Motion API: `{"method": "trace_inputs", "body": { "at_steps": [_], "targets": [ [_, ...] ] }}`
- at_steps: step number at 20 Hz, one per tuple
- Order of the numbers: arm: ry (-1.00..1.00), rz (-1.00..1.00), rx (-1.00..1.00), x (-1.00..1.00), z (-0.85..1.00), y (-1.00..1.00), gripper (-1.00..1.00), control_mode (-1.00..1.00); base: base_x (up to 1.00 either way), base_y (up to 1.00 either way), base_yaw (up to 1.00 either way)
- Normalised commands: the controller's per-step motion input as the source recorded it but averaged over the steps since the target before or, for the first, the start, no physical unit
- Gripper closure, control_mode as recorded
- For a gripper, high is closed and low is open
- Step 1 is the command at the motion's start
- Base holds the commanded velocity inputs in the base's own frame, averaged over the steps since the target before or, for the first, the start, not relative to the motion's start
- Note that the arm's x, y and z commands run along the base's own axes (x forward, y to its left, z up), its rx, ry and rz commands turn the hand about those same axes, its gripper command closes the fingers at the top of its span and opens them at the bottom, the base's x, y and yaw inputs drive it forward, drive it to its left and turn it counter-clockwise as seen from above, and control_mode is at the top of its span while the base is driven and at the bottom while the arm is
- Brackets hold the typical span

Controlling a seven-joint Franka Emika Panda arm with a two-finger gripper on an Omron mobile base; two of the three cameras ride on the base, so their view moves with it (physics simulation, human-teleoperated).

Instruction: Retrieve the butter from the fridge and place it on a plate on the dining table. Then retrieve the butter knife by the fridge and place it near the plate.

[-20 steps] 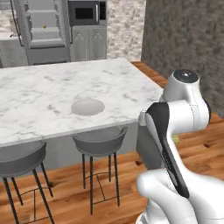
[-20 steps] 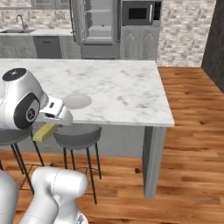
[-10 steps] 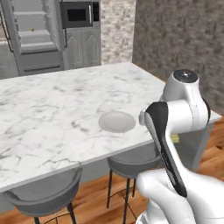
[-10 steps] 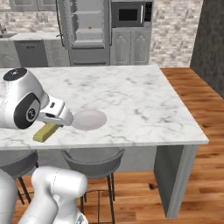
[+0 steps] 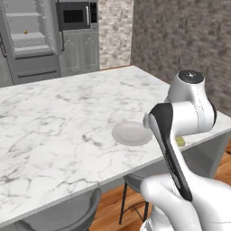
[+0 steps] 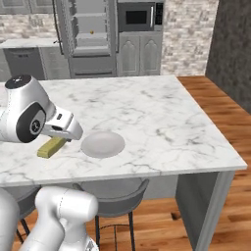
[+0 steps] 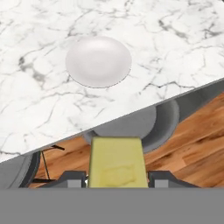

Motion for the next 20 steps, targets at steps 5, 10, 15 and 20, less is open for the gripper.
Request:
{"method": "trace_inputs", "body": {
  "at_steps": [5,10,15,20],
  "targets": [
    [0.0,-0.01,0.0,0.16,0.0,0.0,1.0,-1.0,0.55,0.02,-0.03],
    [0.0,-0.02,-0.01,0.98,0.0,0.0,1.0,-1.0,0.0,0.0,0.0],
    [0.0,-0.03,0.0,1.0,-0.11,0.0,1.0,-1.0,0.0,0.0,0.0],
    [-0.02,-0.07,0.0,0.72,-0.41,0.1,1.0,-1.0,0.0,0.0,0.0]
  ]
}}
